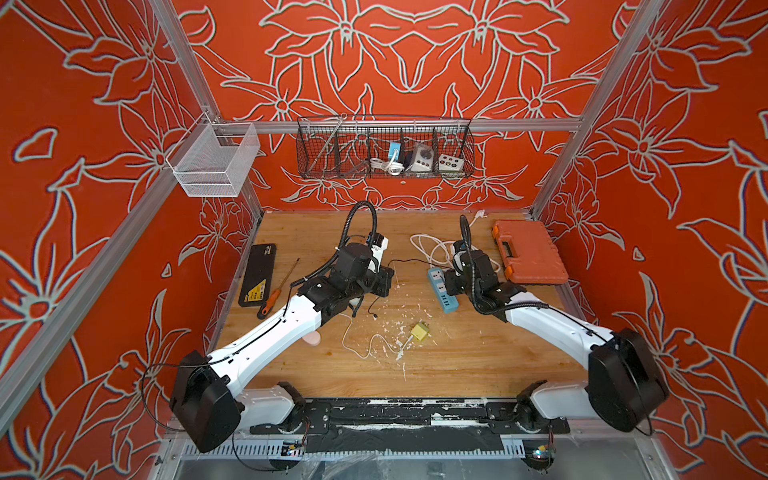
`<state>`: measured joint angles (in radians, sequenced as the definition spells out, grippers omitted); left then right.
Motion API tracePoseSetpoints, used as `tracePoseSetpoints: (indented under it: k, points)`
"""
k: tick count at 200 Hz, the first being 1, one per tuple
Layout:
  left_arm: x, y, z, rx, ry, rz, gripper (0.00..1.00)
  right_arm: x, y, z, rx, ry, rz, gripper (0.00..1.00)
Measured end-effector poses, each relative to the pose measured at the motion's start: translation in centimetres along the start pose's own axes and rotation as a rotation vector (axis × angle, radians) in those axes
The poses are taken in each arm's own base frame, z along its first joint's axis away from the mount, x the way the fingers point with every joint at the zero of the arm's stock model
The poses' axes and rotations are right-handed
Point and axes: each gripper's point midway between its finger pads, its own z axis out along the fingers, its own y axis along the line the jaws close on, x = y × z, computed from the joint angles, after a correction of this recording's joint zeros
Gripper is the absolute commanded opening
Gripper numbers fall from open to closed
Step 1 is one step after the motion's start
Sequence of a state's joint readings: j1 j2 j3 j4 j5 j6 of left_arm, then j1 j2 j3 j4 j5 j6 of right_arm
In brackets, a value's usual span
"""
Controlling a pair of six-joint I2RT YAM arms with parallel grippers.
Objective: Charge the bluetooth headset
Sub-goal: Insert the plug into the socket.
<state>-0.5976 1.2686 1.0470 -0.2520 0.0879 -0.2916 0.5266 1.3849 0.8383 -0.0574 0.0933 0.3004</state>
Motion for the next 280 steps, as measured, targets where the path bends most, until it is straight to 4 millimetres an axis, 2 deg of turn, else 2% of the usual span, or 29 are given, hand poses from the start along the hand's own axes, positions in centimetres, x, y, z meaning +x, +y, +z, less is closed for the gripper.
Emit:
tracePoseSetpoints:
  k: [50,103,171,280]
  points:
    - [-0.8,0.6,0.6,-0.008,0.001,-0.033,0.07,-0.2,0.1,2.5,0.015,0.003,-0.035,0.15]
    - [0.0,1.0,1.7,-0.010,0.035,-0.053,0.07,-0.9,-0.3,4.7,0.036,-0.003,-0.070,0.15]
    - [0.1,1.4,2.2,-0.010,0.049,-0.067,0.06,-1.8,-0.9,6.2,0.053,-0.015,-0.086,0.15]
    - [0.4,1.6,2.6,-0.004,0.064,-0.081,0.06,-1.2,-1.0,7.7,0.042,-0.005,-0.093,0.15]
